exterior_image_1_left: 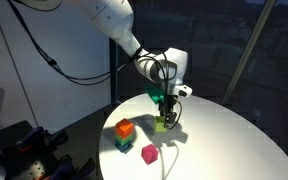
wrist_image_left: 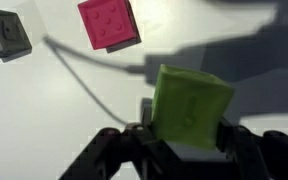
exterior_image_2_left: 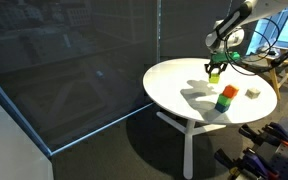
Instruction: Put the light green block on the orange block
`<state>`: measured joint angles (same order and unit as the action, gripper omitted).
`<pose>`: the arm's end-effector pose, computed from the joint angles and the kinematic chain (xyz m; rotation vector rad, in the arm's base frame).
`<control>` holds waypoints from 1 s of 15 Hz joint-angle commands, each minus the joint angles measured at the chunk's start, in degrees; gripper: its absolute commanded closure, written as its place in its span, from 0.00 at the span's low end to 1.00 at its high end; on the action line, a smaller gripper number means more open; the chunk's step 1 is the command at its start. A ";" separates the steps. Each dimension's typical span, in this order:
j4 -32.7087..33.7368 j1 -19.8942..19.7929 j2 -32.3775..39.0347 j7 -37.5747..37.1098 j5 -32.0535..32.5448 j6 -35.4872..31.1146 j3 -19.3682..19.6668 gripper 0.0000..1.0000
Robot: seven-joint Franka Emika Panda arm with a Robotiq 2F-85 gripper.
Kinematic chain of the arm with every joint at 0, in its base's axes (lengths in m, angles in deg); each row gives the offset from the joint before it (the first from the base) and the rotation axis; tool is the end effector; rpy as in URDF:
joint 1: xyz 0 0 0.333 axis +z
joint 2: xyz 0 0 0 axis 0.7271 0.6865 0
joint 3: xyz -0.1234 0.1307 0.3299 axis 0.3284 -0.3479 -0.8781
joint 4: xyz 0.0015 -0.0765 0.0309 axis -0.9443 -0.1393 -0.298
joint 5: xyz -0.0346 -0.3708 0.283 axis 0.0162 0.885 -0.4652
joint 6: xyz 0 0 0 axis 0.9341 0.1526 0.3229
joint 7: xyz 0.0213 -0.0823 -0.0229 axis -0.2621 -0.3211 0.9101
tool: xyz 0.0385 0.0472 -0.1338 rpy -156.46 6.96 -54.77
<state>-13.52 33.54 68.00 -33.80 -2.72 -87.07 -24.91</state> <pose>0.6813 -0.3253 0.1492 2.8772 -1.0208 -0.1241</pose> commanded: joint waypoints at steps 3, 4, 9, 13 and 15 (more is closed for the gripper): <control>-2.30 -1.71 -4.67 3.21 -1.37 -0.81 -1.72 0.69; -2.77 -1.84 -5.44 3.90 -1.39 -0.75 -1.86 0.69; -6.29 -2.51 -9.46 7.35 -1.38 -1.97 -2.28 0.69; -10.38 -3.27 -13.10 10.09 -1.58 -3.50 -2.34 0.69; -11.97 -3.53 -14.51 11.04 -1.67 -4.11 -2.27 0.69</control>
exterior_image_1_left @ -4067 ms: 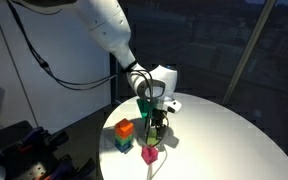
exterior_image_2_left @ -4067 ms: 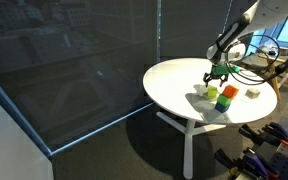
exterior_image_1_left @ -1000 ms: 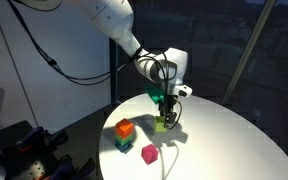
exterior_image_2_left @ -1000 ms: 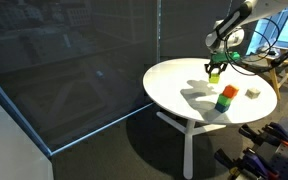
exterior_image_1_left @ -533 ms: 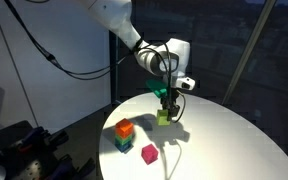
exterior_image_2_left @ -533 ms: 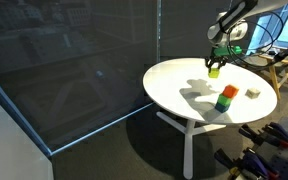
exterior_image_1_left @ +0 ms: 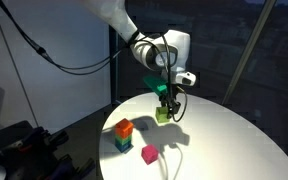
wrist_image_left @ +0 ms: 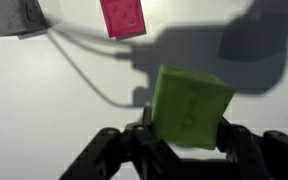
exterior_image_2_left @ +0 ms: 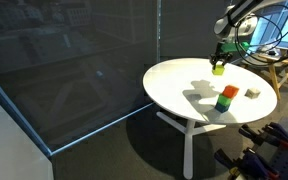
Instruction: Put the light green block on the orange block
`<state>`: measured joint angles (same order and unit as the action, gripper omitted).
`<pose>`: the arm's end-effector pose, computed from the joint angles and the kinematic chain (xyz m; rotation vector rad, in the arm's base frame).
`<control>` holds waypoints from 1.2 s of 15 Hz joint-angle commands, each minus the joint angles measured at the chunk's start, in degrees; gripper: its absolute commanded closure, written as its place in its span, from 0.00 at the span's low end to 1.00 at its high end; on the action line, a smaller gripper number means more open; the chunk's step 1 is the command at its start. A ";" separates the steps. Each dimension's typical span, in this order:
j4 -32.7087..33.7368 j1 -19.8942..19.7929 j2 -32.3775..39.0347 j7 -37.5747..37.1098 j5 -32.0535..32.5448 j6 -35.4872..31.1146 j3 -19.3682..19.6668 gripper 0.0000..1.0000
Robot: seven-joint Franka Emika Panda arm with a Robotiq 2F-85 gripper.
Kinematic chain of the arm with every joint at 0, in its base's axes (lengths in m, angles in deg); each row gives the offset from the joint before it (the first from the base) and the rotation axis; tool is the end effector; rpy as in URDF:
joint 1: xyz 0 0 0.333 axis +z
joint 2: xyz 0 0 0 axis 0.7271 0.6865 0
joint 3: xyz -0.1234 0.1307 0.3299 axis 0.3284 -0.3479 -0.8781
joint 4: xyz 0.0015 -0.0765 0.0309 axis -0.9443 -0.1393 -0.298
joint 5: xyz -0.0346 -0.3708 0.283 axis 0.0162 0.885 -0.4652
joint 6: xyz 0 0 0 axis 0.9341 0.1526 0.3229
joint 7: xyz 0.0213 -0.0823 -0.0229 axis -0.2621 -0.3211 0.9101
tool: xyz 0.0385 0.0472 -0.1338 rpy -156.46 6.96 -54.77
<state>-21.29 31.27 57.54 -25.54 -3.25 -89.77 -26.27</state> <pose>0.6534 -0.3295 0.2210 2.9691 -0.8865 0.0131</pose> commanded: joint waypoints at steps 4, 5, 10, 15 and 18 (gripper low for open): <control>-5.76 -1.24 -5.49 3.70 -0.67 -0.94 -0.61 0.69; -3.29 -0.64 -3.05 1.75 0.09 -0.45 -0.12 0.44; -4.20 -0.62 -3.70 1.92 0.08 -0.45 -0.11 0.44; -4.22 -0.62 -3.70 1.93 0.08 -0.45 -0.11 0.44; -4.03 -0.70 -3.72 1.97 -0.04 -0.31 -0.12 0.69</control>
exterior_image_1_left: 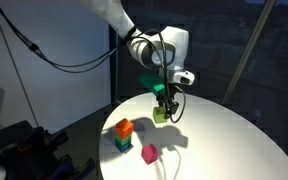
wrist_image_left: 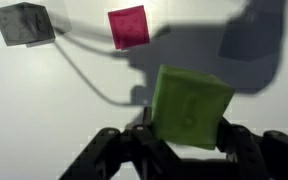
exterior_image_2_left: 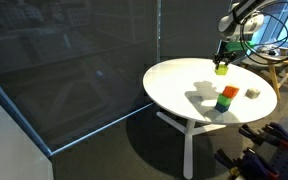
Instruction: Put the light green block on the orange block
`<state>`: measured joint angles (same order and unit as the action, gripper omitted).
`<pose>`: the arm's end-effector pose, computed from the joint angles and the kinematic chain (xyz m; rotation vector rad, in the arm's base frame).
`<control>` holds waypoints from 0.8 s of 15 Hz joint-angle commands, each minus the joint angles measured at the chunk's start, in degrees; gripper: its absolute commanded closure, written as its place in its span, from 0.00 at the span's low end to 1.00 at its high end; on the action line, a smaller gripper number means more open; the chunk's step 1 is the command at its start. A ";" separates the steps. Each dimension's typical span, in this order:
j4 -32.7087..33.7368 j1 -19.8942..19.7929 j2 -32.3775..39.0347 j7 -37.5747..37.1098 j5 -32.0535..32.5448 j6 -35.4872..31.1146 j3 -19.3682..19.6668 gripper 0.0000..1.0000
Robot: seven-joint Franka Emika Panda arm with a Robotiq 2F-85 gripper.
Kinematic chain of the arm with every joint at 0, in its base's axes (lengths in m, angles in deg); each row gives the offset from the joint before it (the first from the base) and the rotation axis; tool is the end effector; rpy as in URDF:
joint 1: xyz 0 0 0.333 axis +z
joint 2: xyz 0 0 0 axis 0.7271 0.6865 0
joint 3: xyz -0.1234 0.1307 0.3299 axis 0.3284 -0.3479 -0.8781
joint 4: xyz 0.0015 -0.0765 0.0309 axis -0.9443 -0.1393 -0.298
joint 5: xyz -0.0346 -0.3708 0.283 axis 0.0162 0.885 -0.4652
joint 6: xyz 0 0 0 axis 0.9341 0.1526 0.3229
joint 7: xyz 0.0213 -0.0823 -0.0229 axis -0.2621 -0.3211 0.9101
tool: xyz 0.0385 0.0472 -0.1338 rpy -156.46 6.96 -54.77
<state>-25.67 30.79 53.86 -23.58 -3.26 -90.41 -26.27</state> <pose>0.6293 -0.3268 0.2310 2.9883 -0.8620 0.0121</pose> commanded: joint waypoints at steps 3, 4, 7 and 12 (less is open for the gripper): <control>0.51 -0.32 -0.58 0.21 -0.24 0.76 -0.20 0.69; 0.38 -0.26 -0.95 0.23 -0.16 0.70 -0.17 0.69; 0.00 -0.21 -2.13 0.72 -0.11 1.34 -0.30 0.69; -1.16 0.17 -4.80 1.27 -0.22 2.24 -0.73 0.69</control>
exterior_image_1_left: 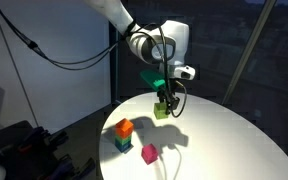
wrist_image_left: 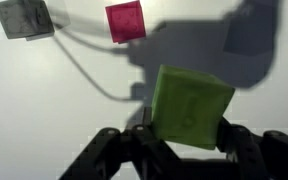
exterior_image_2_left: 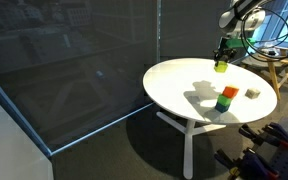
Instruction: Put the light green block on the orange block
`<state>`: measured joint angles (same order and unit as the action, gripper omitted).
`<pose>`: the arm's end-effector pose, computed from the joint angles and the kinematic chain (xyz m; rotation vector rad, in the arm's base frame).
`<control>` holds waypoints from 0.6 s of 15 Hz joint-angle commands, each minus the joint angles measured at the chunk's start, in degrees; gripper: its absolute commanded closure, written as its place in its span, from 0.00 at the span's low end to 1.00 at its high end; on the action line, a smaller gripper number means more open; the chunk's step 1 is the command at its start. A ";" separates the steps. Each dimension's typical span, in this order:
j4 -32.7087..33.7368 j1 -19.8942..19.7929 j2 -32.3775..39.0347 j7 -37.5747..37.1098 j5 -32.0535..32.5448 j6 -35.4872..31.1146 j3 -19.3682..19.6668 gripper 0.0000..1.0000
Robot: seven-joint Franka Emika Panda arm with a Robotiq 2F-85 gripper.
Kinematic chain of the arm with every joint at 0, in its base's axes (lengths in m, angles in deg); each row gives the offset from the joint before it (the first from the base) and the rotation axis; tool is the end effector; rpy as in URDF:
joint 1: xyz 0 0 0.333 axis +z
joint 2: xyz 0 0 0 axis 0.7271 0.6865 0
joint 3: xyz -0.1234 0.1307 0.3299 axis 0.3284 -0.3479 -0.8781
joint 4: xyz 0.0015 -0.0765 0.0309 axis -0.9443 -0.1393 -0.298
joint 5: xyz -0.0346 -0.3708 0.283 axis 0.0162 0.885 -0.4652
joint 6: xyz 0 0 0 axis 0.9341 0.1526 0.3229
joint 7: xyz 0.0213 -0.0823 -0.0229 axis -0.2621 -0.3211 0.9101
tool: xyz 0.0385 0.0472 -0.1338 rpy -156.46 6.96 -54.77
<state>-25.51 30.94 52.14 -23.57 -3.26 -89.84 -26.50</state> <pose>0.6338 -0.3231 0.2521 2.9942 -0.8538 0.0482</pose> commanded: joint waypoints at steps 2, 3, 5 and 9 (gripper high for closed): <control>-1.88 0.16 -4.39 1.69 -0.25 2.14 -0.81 0.69; -2.19 0.32 -4.98 1.77 -0.18 2.32 -0.87 0.69; -2.74 0.48 -6.29 2.68 -0.20 3.19 -1.09 0.69; -4.48 0.74 -9.22 5.32 -0.09 4.85 -1.40 0.69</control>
<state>-27.29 31.74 46.80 -20.95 -3.26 -86.61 -27.56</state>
